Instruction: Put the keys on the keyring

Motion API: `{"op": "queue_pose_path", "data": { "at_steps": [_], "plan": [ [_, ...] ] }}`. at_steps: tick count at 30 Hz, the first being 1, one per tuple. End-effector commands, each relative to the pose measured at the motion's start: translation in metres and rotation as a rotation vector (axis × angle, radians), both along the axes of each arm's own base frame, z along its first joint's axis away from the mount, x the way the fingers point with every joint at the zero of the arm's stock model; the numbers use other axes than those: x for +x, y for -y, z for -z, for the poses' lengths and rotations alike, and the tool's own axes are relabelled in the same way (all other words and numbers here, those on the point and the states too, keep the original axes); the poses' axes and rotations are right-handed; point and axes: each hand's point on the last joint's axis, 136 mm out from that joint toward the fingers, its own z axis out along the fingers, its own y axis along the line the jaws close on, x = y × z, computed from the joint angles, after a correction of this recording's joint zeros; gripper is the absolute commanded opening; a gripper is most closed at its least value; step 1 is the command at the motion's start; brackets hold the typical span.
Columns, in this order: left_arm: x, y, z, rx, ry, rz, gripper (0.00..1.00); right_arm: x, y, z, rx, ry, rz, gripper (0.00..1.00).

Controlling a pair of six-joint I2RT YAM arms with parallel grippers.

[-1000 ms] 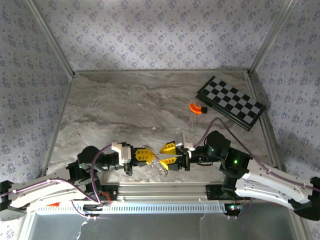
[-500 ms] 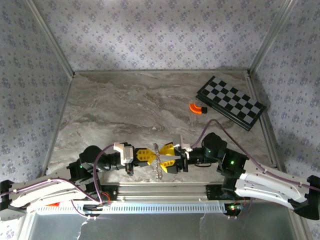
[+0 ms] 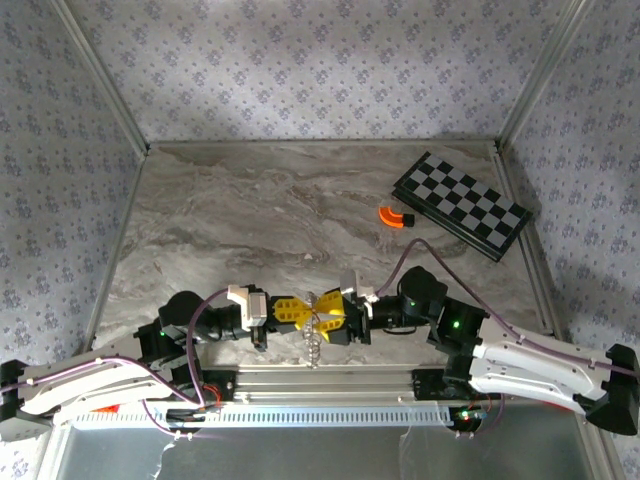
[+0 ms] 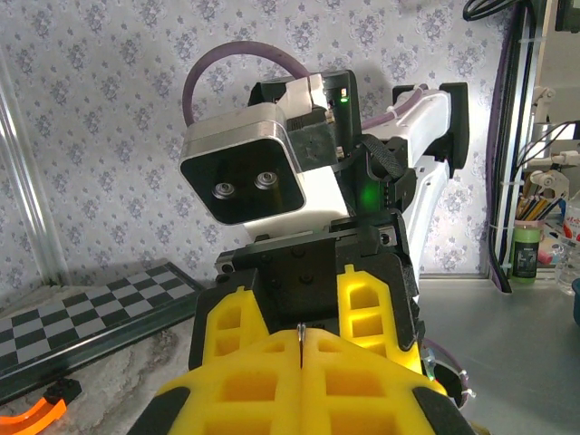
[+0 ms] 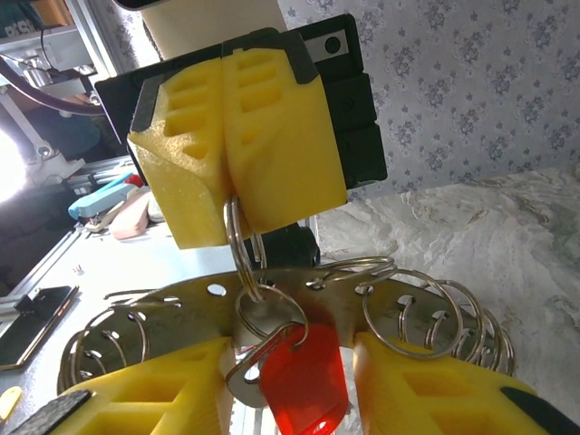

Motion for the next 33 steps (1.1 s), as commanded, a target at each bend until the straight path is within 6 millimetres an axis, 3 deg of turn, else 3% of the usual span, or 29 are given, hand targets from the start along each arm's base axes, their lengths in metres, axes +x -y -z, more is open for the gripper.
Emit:
{"op": "queue_pose_path", "data": {
  "at_steps": [1,15,33],
  "plan": [
    [-0.004,-0.009,-0.044,-0.112,0.034,0.004,0.0,0.001,-0.001,-0.001,0.023,-0.001,0.013,0.36],
    [-0.002,-0.016,-0.045,-0.127,0.035,-0.021,0.0,0.01,0.006,0.002,0.001,0.026,0.08,0.0],
    [0.019,-0.008,-0.013,-0.004,-0.008,-0.122,0.0,0.024,0.013,0.003,-0.129,0.12,0.181,0.0]
  ]
}}
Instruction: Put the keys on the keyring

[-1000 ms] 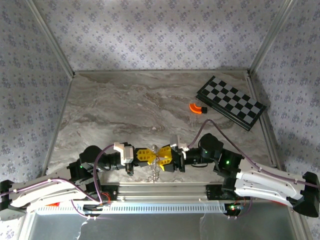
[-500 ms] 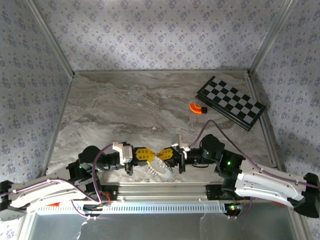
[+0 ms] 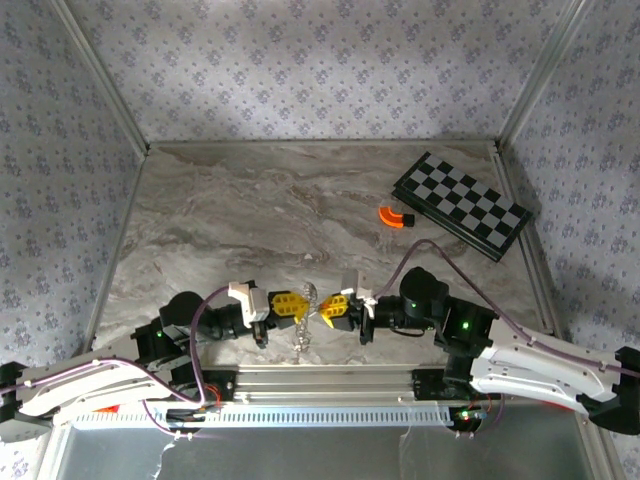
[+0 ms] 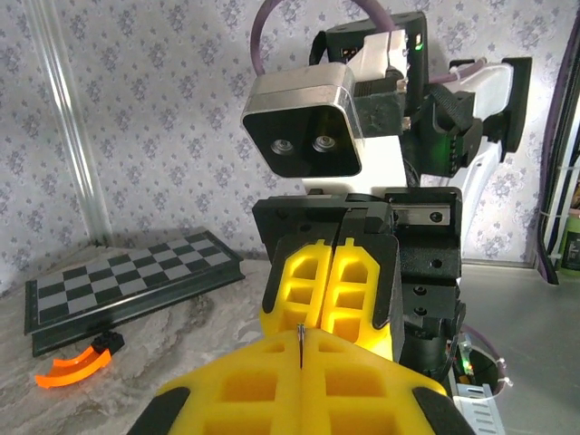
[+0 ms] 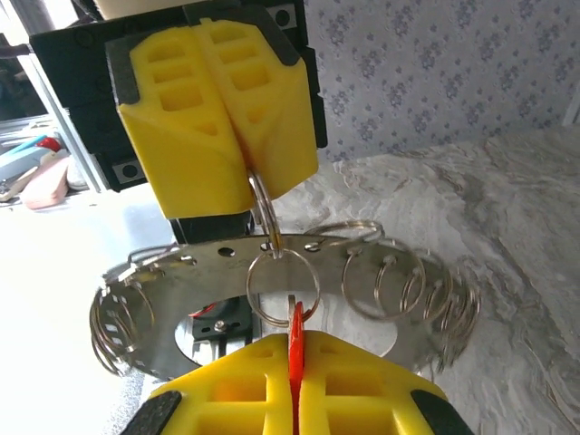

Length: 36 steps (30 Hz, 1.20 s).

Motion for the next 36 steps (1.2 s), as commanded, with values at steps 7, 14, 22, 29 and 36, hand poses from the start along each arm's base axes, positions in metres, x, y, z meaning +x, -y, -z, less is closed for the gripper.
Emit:
{"op": "queue_pose_path", "data": {
  "at_steps": [7,14,22,29,36],
  "plan": [
    [0.003,0.0,-0.02,-0.016,0.024,-0.02,0.0,0.007,0.003,-0.01,-0.027,0.039,0.049,0.0],
    [0.008,0.0,-0.009,0.03,0.007,-0.05,0.0,0.009,0.005,-0.012,-0.029,0.046,0.061,0.0],
    [0.013,-0.008,-0.001,0.079,0.003,-0.089,0.0,0.017,0.009,-0.016,-0.047,0.067,0.111,0.0],
    [0.021,-0.011,0.014,0.127,-0.006,-0.142,0.0,0.029,0.011,-0.017,-0.095,0.087,0.17,0.0],
    [0.029,-0.013,0.024,0.133,-0.016,-0.189,0.0,0.042,0.009,-0.016,-0.142,0.092,0.238,0.0]
  ]
}}
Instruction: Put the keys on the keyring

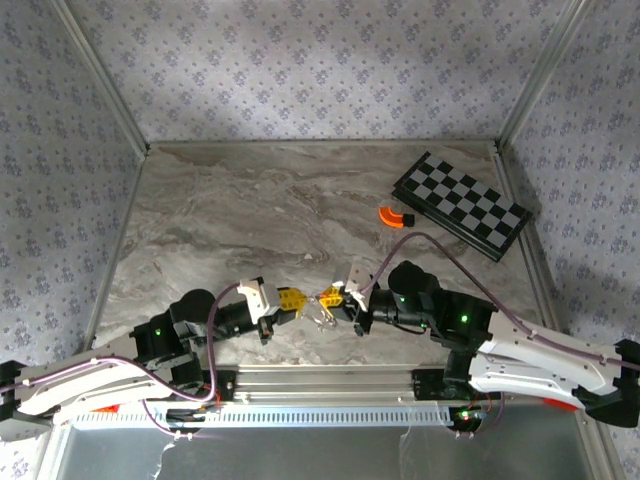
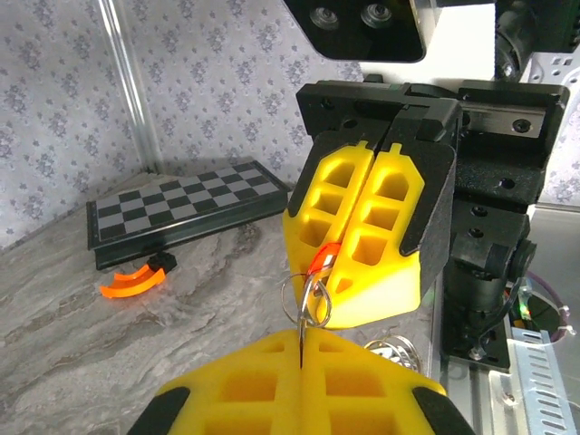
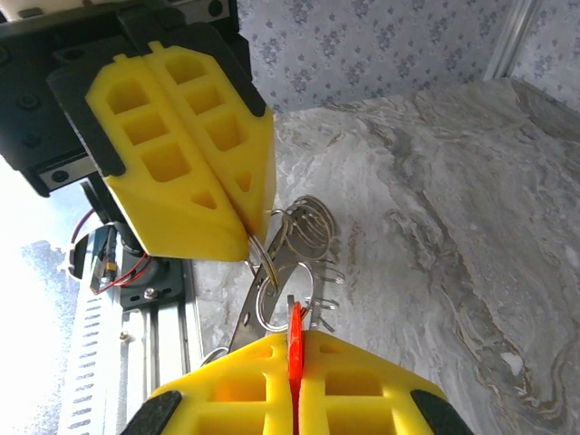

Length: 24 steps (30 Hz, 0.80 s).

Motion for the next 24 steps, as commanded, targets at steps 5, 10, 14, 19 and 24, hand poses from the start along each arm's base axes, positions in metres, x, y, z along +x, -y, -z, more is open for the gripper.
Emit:
{"op": "queue_pose_path", "data": {
  "at_steps": [5,10,14,19,24],
  "plan": [
    [0.017,-0.017,0.003,-0.026,-0.009,-0.133,0.25,0.029,0.007,-0.015,-0.059,0.05,0.157,0.0],
    [0.024,-0.026,0.011,-0.039,-0.033,-0.185,0.5,0.042,0.005,0.001,-0.159,0.025,0.208,0.0],
    [0.025,-0.031,0.02,-0.039,-0.056,-0.203,0.79,0.058,0.003,0.005,-0.203,0.008,0.251,0.0],
    [0.029,-0.037,0.029,-0.022,-0.077,-0.239,0.97,0.082,0.0,0.011,-0.246,-0.02,0.303,0.0],
    [0.035,-0.044,0.037,-0.014,-0.086,-0.292,1.0,0.11,-0.003,0.019,-0.293,-0.044,0.358,0.0]
  ]
}}
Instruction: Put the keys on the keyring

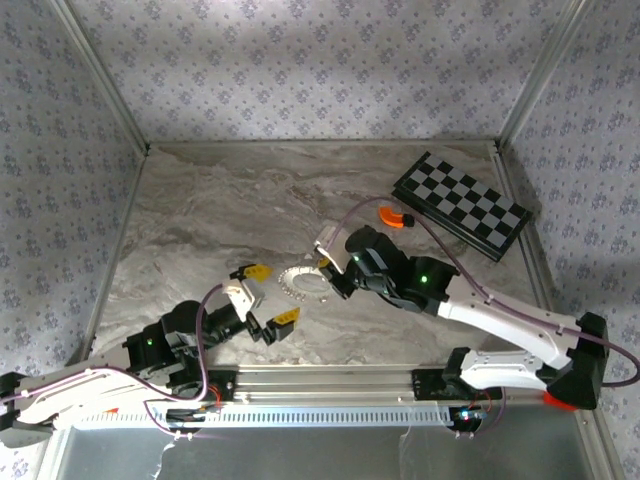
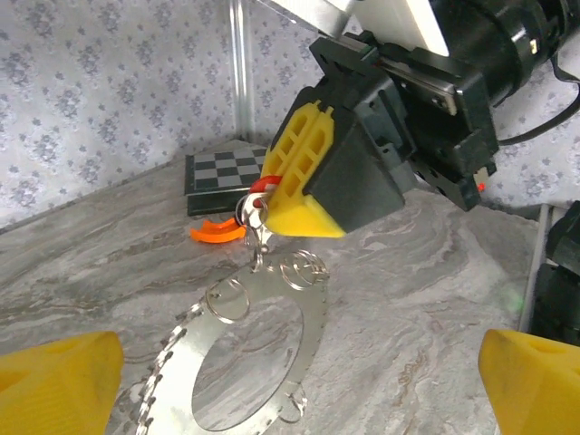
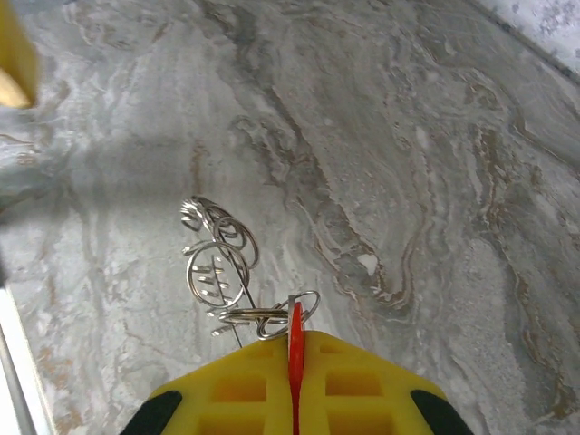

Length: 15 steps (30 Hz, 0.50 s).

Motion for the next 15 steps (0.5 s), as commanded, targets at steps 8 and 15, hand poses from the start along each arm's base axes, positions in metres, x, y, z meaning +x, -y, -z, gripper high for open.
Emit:
{"op": "queue_pose_path", "data": {
  "at_steps": [8,15],
  "plan": [
    [0.014,-0.023,0.014,0.008,-0.033,-0.132,0.99,0.049,-0.025,-0.013,0.007,-0.018,0.058,0.0],
    [0.01,-0.031,0.01,-0.033,-0.039,-0.13,1.0,0.084,-0.04,0.008,-0.052,-0.037,0.113,0.0]
  ]
}}
